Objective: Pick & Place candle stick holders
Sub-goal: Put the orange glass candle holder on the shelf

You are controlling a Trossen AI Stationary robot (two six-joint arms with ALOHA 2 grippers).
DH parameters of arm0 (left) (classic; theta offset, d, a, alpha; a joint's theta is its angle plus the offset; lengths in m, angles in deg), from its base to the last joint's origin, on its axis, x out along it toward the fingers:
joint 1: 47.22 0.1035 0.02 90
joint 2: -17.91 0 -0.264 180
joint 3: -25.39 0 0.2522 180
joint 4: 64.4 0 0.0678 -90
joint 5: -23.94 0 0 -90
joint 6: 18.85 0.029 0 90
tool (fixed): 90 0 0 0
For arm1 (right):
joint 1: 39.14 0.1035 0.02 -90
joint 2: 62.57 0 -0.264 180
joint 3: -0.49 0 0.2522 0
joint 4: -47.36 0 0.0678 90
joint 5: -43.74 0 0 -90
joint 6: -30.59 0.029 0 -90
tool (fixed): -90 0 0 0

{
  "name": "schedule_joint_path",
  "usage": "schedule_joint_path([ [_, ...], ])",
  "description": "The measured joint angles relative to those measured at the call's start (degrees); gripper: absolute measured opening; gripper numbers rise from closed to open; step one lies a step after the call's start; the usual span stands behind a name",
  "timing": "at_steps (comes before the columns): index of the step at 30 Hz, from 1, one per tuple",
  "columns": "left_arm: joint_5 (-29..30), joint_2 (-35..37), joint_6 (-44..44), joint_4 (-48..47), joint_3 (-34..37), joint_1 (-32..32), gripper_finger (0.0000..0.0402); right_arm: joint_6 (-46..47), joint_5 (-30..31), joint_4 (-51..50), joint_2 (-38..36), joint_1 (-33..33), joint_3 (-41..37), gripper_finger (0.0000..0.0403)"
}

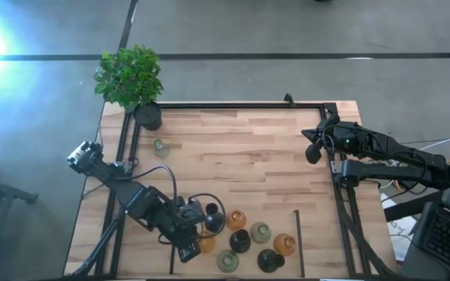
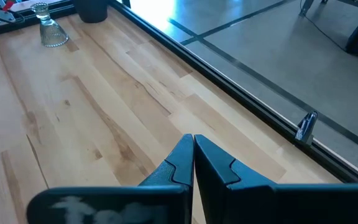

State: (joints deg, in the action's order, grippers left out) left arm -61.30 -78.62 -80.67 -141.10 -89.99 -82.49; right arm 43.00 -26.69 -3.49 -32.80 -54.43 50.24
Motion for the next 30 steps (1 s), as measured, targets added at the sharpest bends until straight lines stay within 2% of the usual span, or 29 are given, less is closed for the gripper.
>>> schedule_joint_path([
  [25,-1.0,-0.1,-0.1,4.0,2.4,-0.1,0.0031,0.0,0.0,0.0,0.0,0.0,0.0,0.0008],
  [30,-0.9,0.0,-0.1,4.0,2.5,-0.1,0.0052,0.0,0.0,0.0,0.0,0.0,0.0,0.0008],
])
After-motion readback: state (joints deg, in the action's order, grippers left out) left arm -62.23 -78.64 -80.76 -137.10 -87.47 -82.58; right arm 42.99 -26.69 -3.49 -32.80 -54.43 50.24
